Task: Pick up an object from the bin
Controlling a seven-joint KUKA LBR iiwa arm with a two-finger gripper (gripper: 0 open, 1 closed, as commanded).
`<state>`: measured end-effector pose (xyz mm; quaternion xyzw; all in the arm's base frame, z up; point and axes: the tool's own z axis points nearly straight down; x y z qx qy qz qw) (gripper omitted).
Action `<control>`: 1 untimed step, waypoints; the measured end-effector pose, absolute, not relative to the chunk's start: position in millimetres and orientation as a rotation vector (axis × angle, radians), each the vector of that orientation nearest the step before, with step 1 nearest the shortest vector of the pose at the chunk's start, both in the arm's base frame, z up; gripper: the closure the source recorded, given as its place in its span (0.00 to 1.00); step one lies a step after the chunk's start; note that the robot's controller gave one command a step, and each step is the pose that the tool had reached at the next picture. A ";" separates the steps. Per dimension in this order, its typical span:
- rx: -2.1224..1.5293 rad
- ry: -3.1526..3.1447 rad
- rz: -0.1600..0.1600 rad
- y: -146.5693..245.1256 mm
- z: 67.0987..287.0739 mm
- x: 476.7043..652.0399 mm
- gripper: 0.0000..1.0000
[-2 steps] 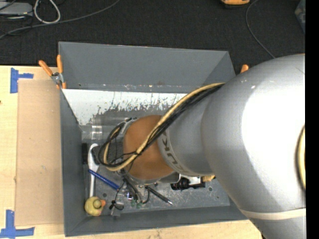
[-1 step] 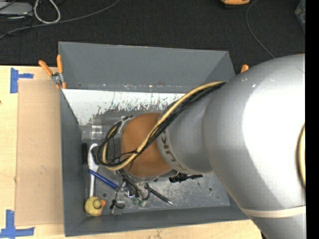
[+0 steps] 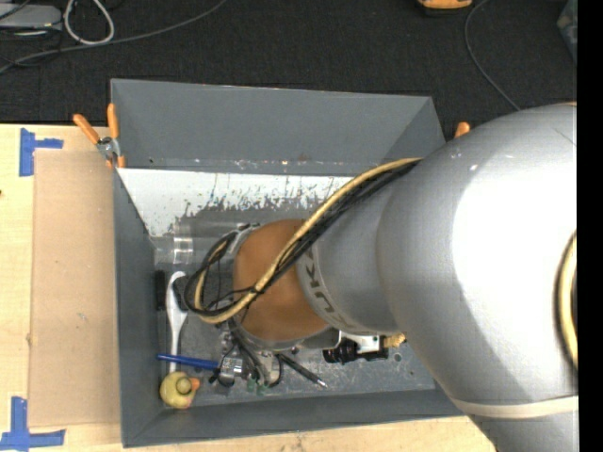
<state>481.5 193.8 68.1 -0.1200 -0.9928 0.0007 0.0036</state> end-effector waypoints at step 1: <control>-0.378 -3.111 0.002 193.7 68.1 481.5 1.00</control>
Offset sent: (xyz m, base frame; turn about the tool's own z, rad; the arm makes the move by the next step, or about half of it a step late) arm 0.0001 0.0000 0.0663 0.0006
